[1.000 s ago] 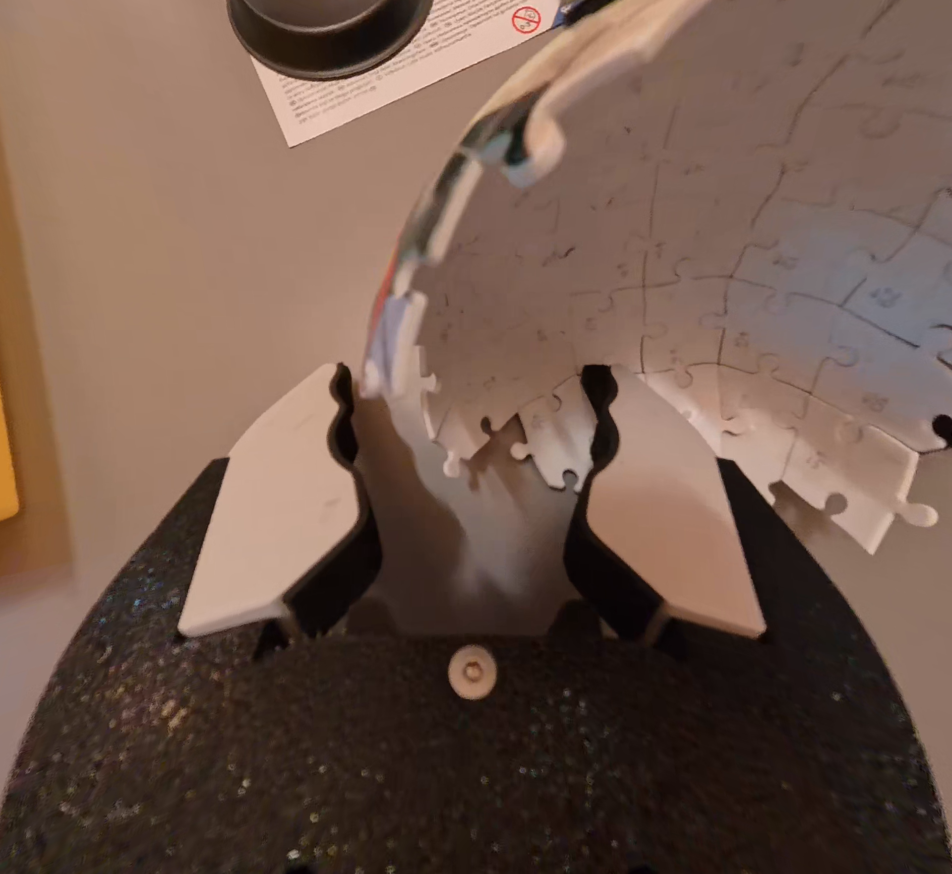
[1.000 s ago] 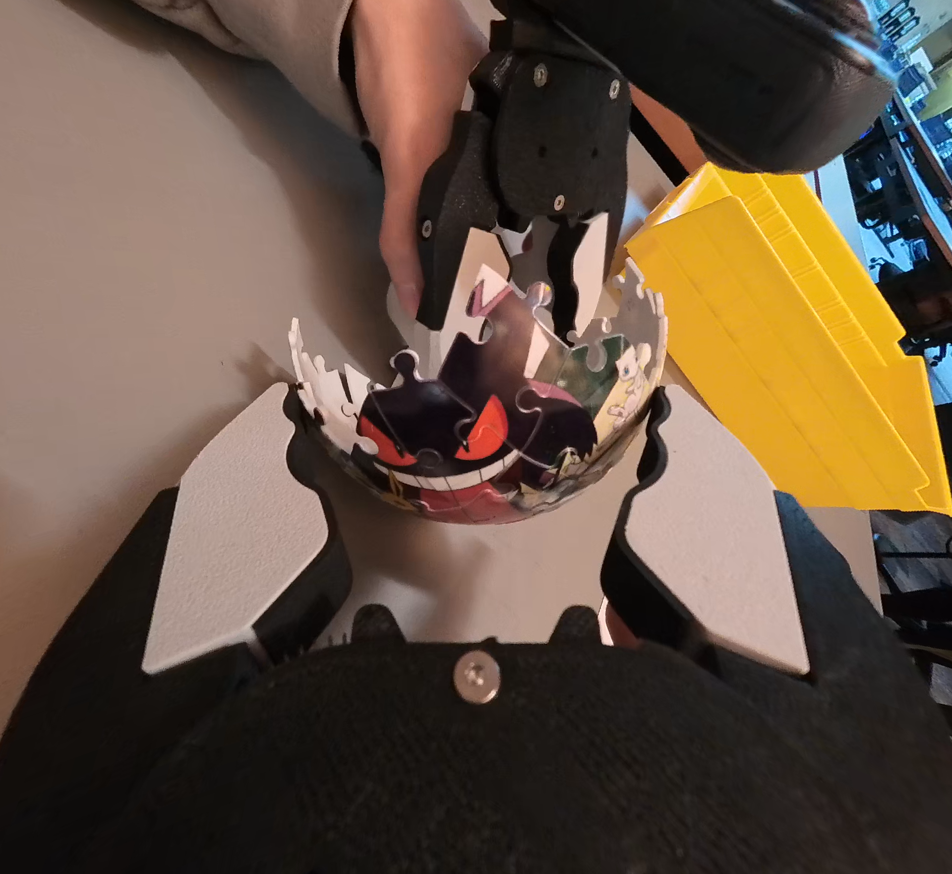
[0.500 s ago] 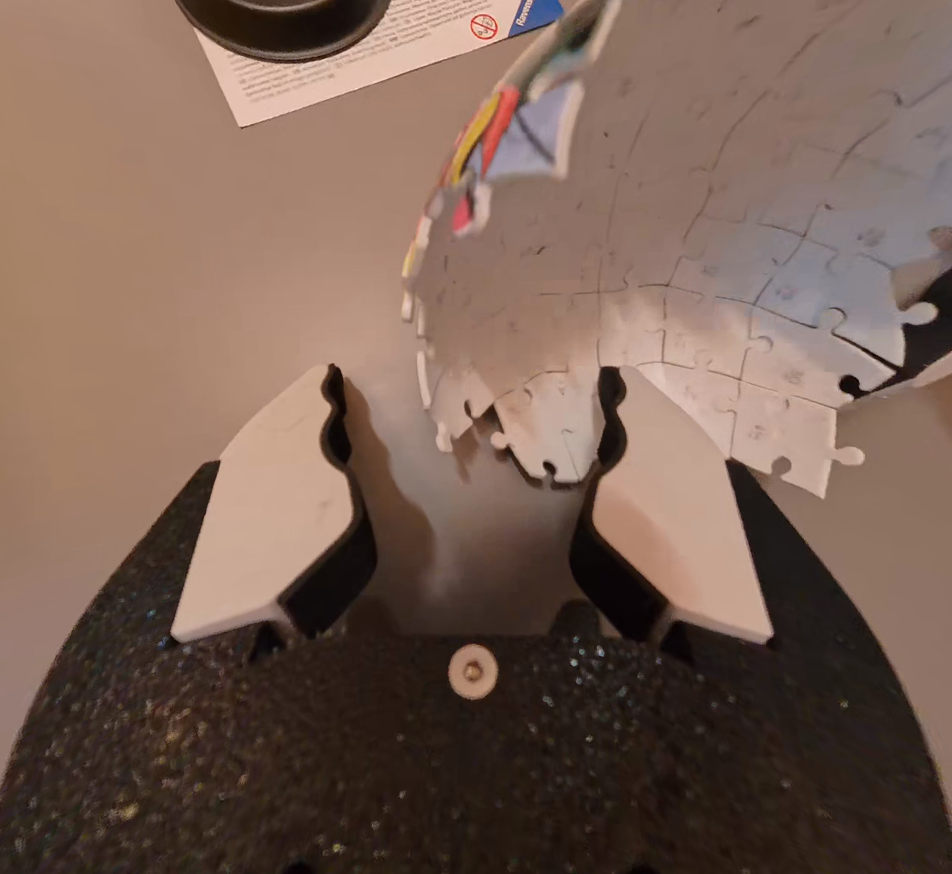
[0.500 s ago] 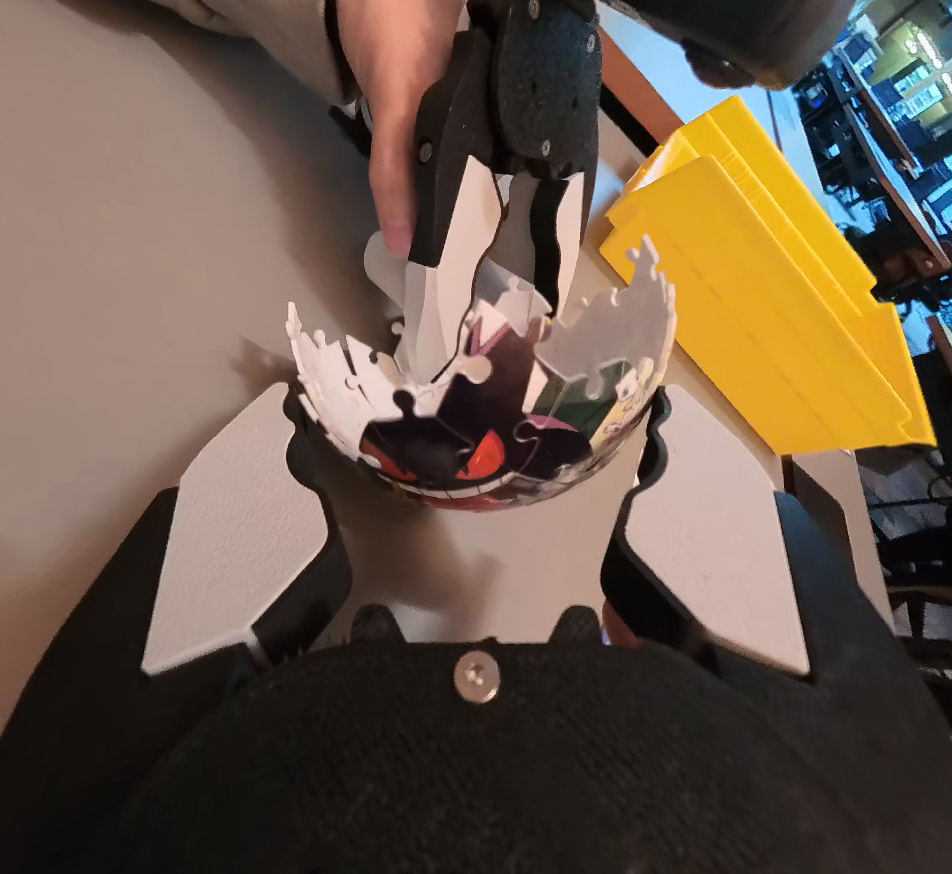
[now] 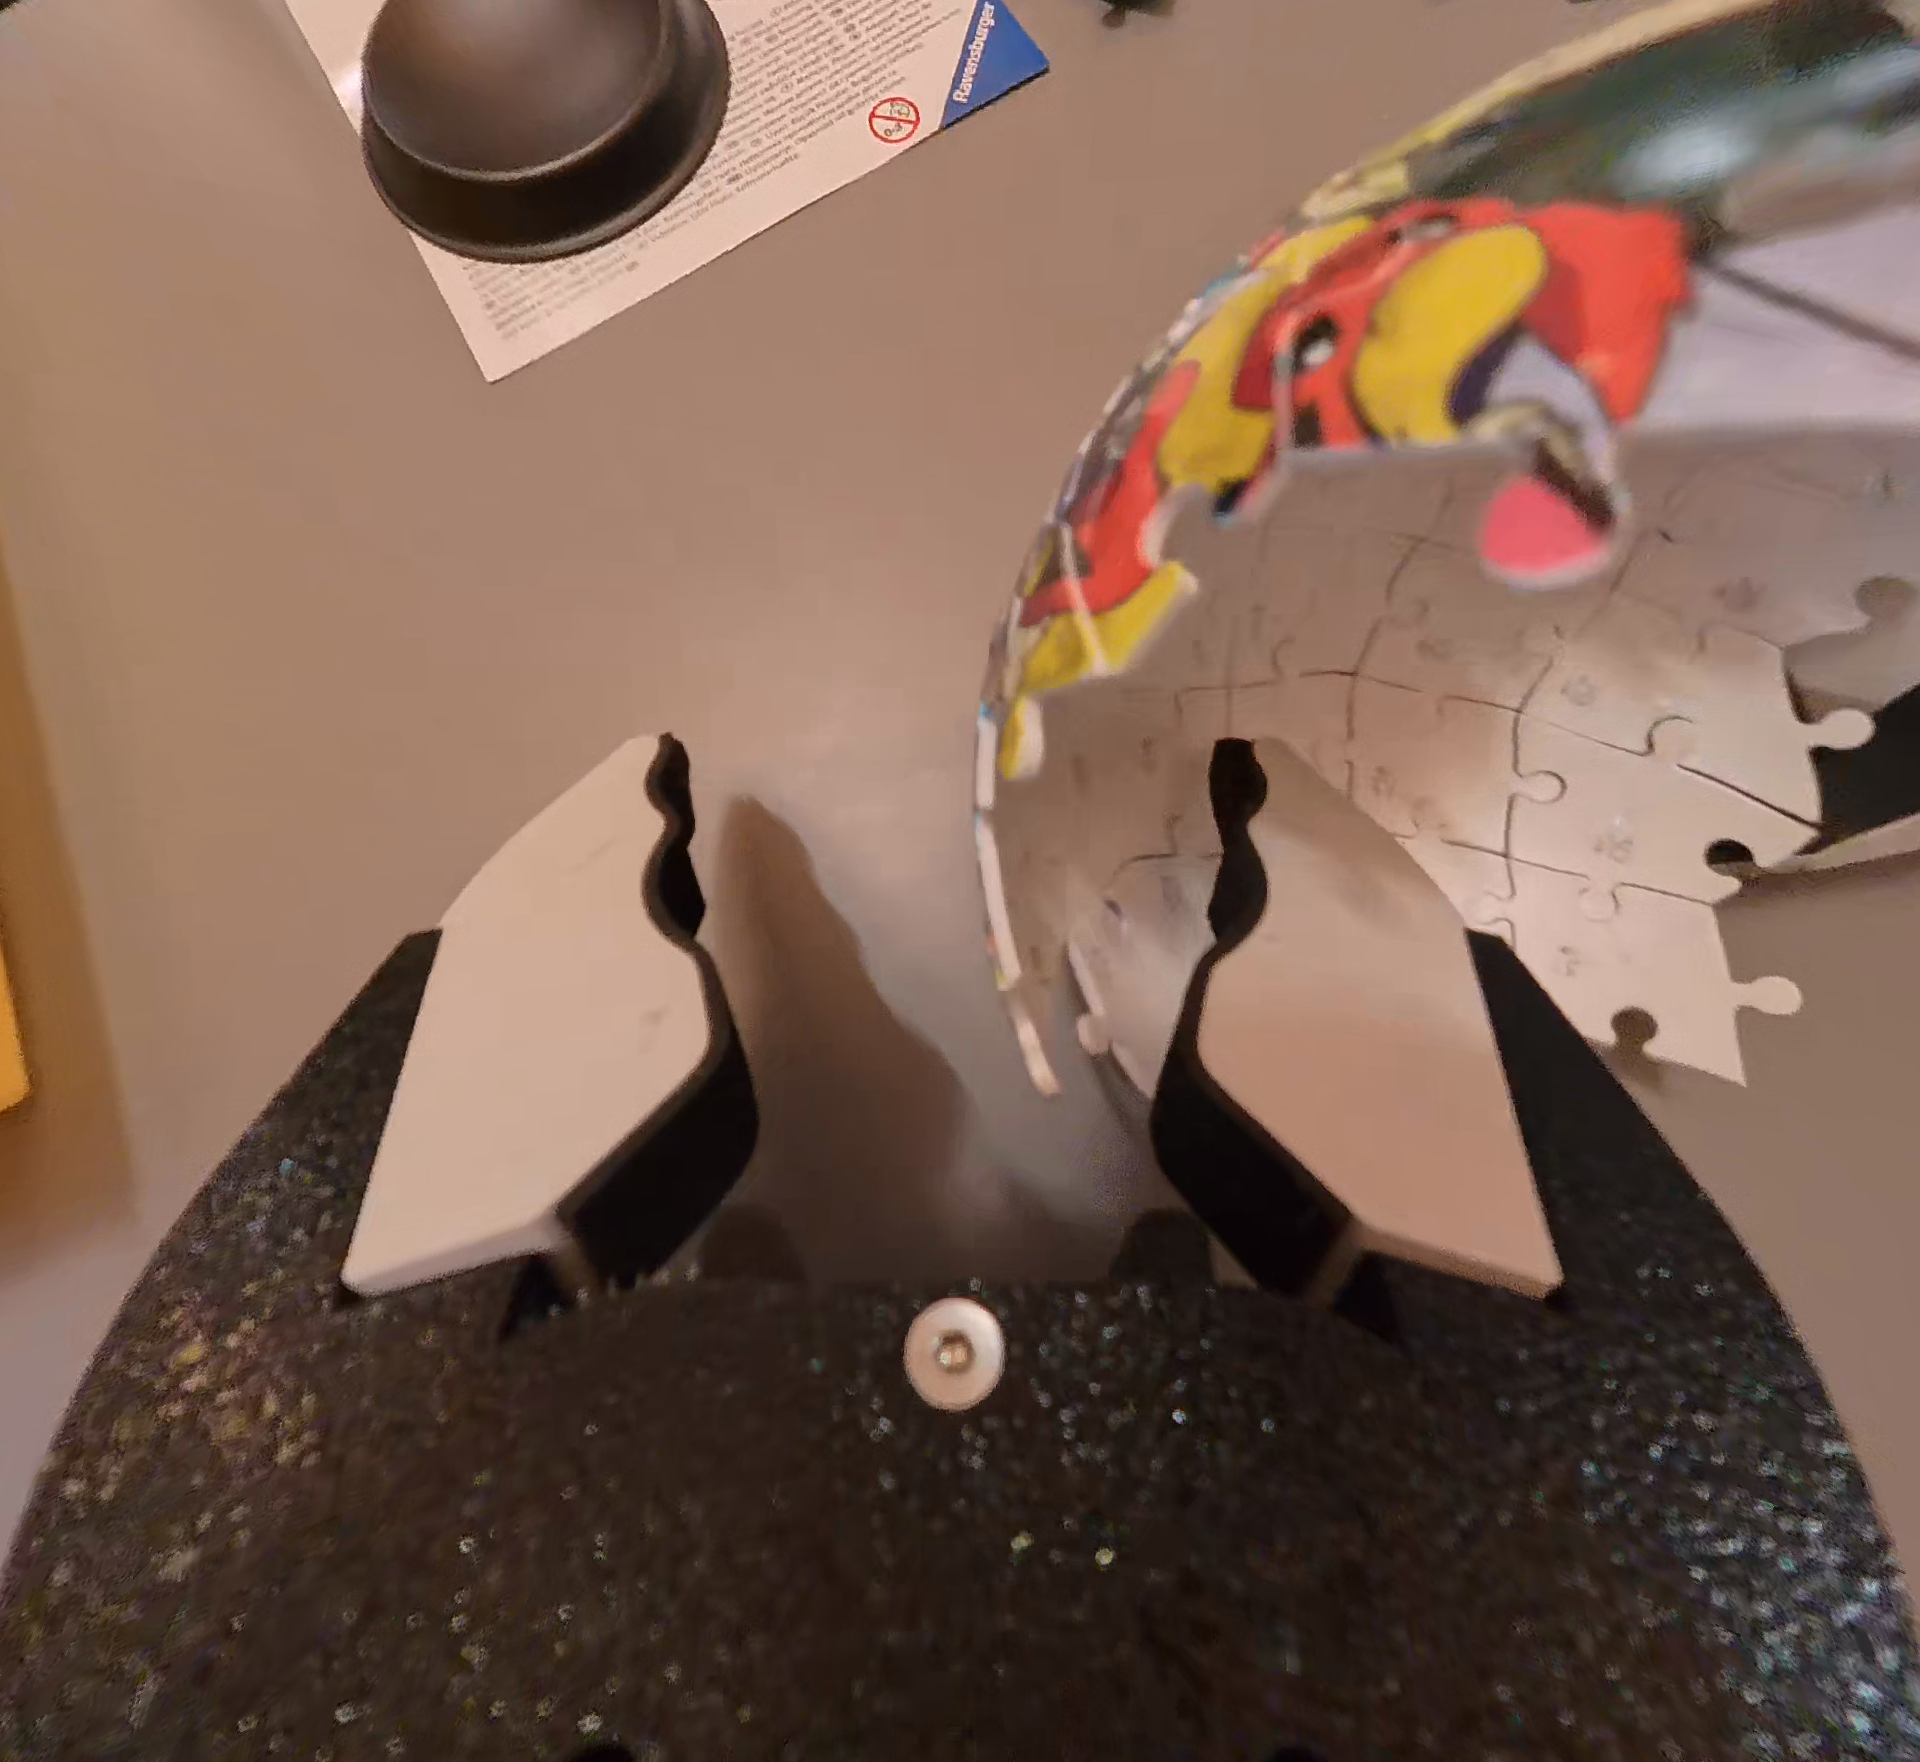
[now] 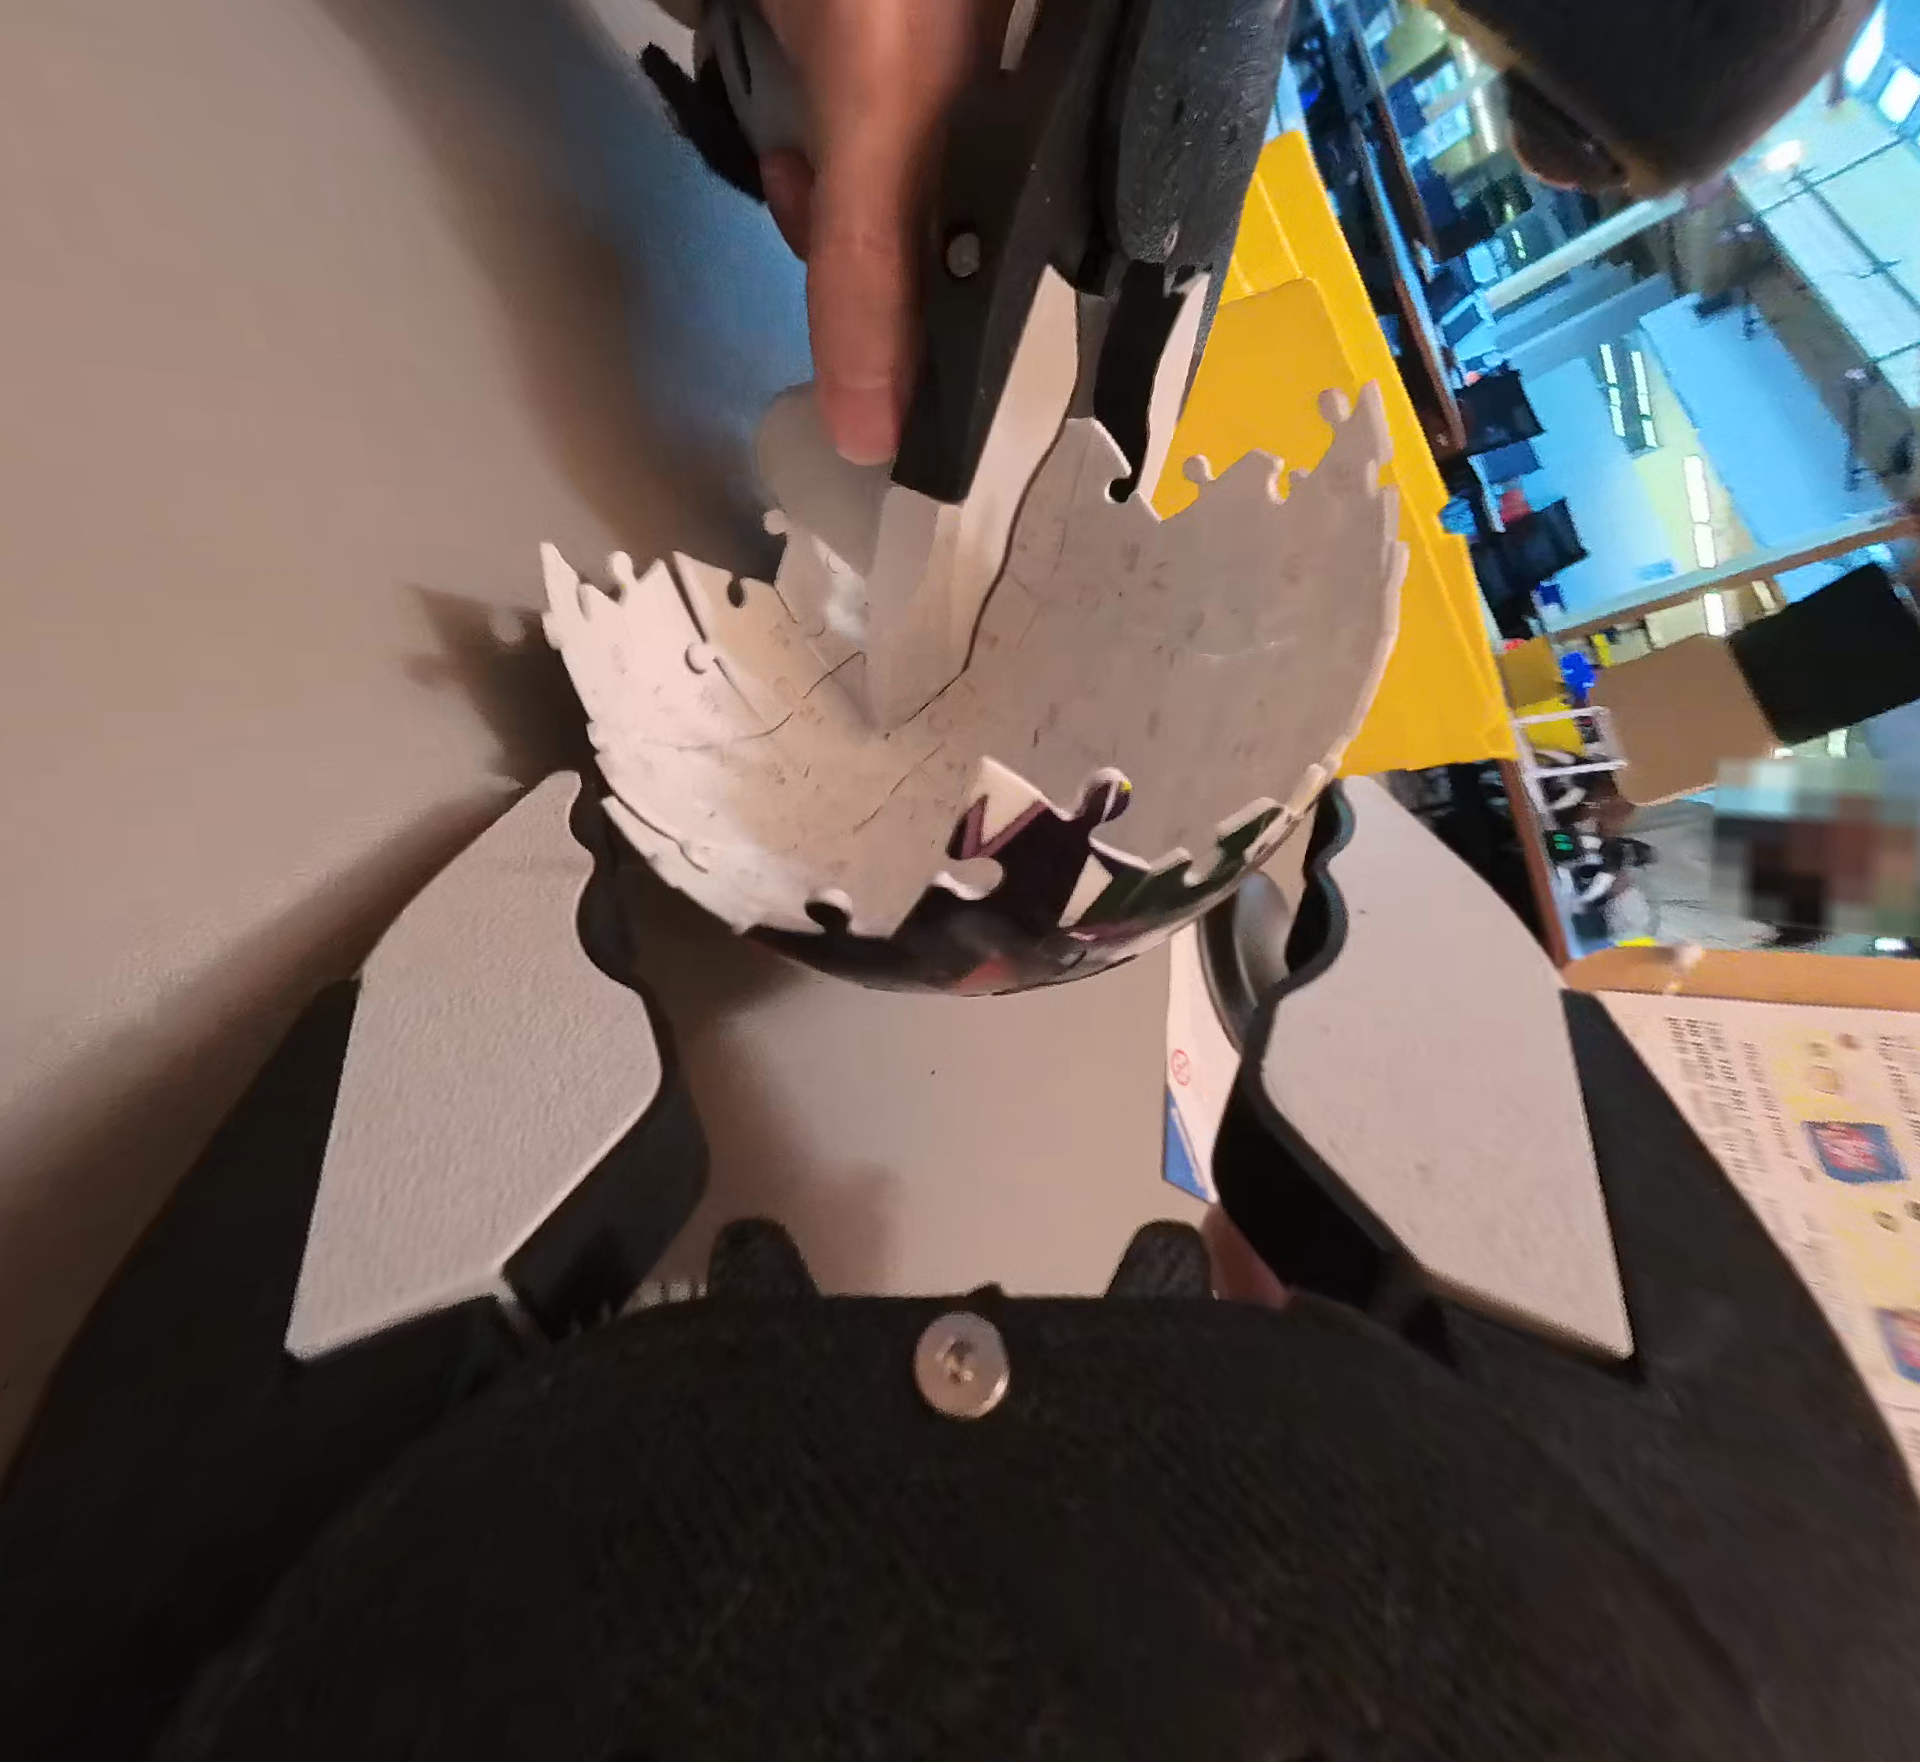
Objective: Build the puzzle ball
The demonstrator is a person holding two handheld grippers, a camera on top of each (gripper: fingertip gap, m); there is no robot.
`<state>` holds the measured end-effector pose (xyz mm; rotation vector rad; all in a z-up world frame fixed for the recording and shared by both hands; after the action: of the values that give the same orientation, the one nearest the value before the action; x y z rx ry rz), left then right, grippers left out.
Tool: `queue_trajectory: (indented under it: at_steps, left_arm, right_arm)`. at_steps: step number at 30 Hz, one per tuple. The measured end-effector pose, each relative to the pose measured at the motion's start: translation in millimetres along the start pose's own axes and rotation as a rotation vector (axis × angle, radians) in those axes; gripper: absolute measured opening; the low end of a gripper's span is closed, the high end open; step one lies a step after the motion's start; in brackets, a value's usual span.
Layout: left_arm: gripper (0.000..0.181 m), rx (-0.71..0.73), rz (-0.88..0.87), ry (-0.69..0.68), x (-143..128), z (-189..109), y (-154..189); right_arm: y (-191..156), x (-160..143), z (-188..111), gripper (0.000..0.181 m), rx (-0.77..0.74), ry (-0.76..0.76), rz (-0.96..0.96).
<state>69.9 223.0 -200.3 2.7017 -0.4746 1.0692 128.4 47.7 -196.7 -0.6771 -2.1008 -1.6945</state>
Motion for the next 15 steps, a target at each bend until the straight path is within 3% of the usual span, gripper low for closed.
queue_trajectory:
  at_steps: [10, 15]
  left_arm:
    - [0.100, 0.132, -0.053, 0.100, -22, -37, 13]
    - [0.100, 0.140, -0.224, 0.116, -43, -36, 32]
  right_arm:
    - [-14, 28, -3, 0.123, -0.075, -0.083, -0.275]
    - [-18, 32, -4, 0.123, -0.102, -0.091, -0.316]
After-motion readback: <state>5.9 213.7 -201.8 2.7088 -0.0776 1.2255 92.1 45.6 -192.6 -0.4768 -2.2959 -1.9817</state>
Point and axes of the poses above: each gripper's, where its closed fingertips meet, z out along the fingers, x out of its top, y = z × x across the jaws, the point moved 10 cm from there along -z, back along the fingers, and after that the axes turned 11 degrees about -x, right-handed, at the moved point
